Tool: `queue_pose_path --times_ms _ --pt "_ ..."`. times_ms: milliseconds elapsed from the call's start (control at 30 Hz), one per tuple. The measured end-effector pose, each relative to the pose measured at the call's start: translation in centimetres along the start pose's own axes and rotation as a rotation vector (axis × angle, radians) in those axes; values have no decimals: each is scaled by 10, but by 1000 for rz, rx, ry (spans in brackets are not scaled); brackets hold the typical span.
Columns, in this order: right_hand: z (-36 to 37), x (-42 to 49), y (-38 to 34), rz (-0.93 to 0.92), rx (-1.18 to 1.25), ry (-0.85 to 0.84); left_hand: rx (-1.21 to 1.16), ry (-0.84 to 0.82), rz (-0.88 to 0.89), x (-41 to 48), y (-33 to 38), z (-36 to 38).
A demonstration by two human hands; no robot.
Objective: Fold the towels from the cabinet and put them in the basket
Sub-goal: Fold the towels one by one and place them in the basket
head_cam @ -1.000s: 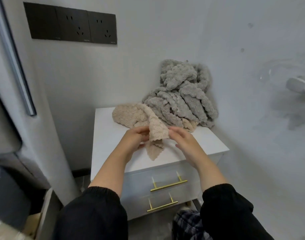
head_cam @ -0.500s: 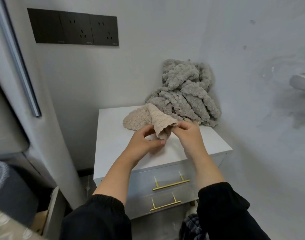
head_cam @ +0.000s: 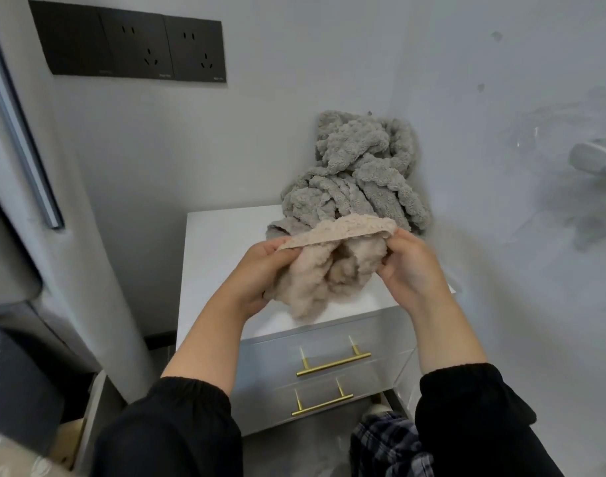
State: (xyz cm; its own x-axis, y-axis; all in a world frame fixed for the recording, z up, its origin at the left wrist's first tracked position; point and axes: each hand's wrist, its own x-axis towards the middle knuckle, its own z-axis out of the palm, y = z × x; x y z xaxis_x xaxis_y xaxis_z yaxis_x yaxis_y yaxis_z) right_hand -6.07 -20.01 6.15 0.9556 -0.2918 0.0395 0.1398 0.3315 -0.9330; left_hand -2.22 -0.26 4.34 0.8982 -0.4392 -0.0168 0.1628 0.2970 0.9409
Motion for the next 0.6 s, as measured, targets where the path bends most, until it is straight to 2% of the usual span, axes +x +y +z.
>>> queue_pose_path --times_ms 100,167,233,333,400,500,600 --pt "-3 0 -9 109 162 -32 -100 -73 5 -2 16 -3" --pt "-7 0 -13 206 162 -22 -89 -56 -68 -4 24 -6" --pt "-13 2 -7 185 -116 93 45 66 -158 -1 24 -13" --pt "-15 4 6 32 -713 272 472 300 -142 9 12 -27" --pt "-15 3 11 51 -904 171 588 403 -78 13 5 -32" --pt "-18 5 22 89 -1195 -62 606 523 12 16 -3 -39" --pt "-21 12 35 17 -1268 -63 712 638 84 18 -6 -47"
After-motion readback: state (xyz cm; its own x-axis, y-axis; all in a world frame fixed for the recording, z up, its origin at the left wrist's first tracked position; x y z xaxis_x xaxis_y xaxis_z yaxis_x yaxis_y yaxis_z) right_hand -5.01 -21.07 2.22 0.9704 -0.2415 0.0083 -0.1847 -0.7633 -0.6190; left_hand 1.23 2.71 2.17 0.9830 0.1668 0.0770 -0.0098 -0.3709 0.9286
